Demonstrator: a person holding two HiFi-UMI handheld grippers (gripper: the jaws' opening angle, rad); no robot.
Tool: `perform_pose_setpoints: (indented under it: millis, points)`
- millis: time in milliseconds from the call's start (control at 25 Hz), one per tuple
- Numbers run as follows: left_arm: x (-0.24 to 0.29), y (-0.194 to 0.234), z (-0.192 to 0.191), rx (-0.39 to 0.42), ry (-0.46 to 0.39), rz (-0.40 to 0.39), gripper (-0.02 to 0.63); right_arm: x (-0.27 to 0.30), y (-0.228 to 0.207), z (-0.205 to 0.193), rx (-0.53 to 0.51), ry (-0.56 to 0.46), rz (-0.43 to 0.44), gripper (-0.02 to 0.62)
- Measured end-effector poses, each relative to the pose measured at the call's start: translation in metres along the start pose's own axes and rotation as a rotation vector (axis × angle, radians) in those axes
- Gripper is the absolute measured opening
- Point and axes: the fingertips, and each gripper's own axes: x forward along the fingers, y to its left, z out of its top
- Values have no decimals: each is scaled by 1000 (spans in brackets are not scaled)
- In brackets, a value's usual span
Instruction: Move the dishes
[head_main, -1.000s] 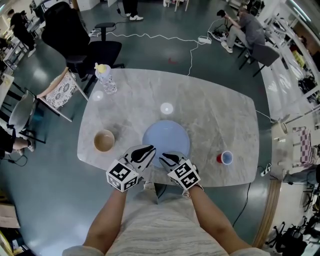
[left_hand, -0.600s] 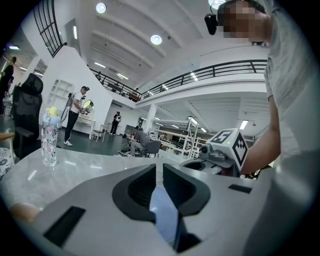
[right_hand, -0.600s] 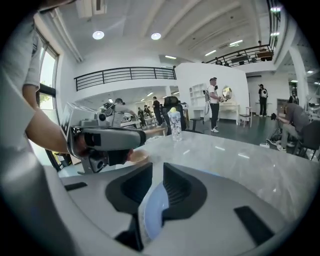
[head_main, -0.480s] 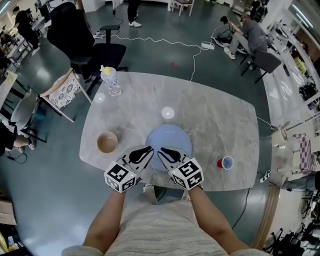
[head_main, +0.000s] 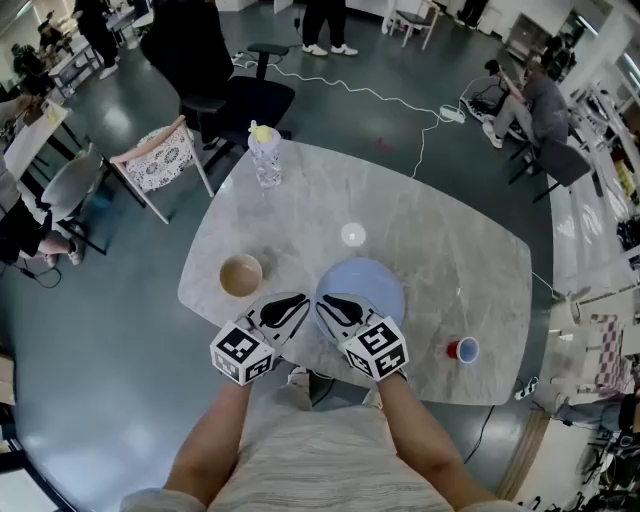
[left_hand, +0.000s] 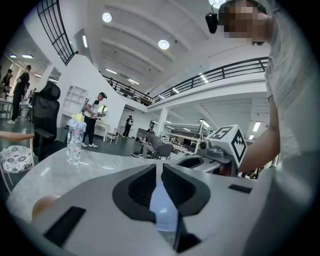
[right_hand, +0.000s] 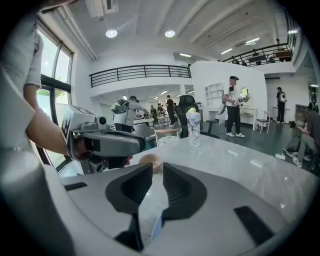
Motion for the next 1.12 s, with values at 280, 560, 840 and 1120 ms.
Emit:
perform_pose_setpoints:
  millis: [280, 560, 840, 1120]
  points:
    - [-37, 28, -9, -36, -15, 104, 55, 36, 23, 9, -83, 47, 93, 80]
    - [-73, 52, -22, -73, -35, 206, 55, 76, 50, 6, -193, 110, 192, 80]
    - [-104, 73, -40, -115, -36, 288, 55, 114, 73, -2, -342, 197, 272, 80]
    - [-112, 84, -54, -150, -31, 339, 55, 140, 88, -9, -458, 268, 349, 80]
